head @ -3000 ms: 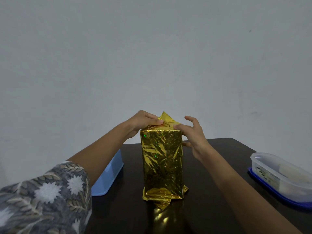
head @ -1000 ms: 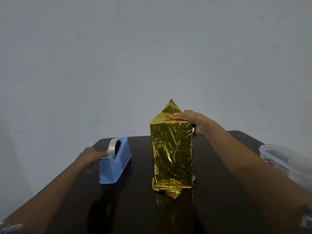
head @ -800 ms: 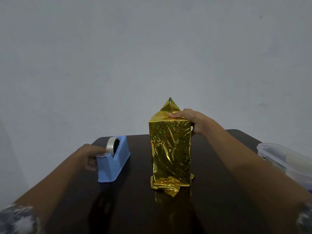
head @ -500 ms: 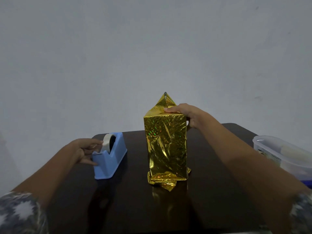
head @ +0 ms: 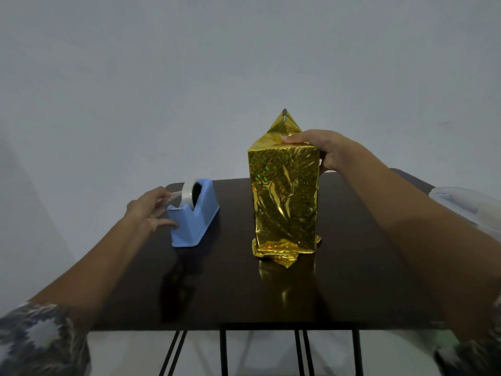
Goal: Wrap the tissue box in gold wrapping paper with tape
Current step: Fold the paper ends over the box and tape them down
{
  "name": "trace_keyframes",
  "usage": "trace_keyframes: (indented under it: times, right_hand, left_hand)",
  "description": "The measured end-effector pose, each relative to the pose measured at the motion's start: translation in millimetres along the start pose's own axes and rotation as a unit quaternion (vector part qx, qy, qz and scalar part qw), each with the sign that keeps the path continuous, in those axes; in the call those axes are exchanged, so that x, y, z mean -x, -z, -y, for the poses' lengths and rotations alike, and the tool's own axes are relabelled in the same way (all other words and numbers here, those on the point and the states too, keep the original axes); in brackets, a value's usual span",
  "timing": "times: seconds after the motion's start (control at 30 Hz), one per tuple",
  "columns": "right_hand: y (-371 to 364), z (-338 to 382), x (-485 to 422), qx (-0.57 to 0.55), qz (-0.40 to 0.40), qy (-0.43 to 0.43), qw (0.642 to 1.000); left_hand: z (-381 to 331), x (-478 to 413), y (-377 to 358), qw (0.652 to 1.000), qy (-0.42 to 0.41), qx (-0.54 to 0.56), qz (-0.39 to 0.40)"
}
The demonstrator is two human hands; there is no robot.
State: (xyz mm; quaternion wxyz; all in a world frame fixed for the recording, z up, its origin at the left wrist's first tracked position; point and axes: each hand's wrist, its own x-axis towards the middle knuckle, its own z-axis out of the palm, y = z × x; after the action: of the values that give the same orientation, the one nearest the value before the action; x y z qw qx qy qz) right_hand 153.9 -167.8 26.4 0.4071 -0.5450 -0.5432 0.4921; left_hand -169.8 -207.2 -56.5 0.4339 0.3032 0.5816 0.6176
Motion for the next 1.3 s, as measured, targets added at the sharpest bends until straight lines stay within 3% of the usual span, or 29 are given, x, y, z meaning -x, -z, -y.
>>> trace_keyframes:
  times: [0.4,0.57,0.77,0.97,1.2,1.3]
  right_hand:
    - [0,1,1,0.005,-0.004,0.007,1.0]
    - [1,1,0,0.007,-0.002,0.01,1.0]
    - [1,1,-2,0.018,-0.004,0.014,1.0]
    - [2,0,-4,0.015,-0.003,0.011,1.0]
    - [-1,-1,4,-0.012,0.018,0.0,1.0]
    - [-1,-2,3,-0.036,0.027,0.003,0.999]
  left_hand:
    - [45,1,13,0.995,-0.025,0.095,-0.009]
    - [65,11,3,0.988,-0.047,0.133,-0.063]
    - [73,2,-3,0.99,-0.056,0.064,-0.117]
    - [75,4,-13,0.983,-0.036,0.117,-0.134]
    - [77,32,-10,0.976,0.014,0.095,-0.193]
    - [74,60,-17,0.982,0.004,0.094,-0.164]
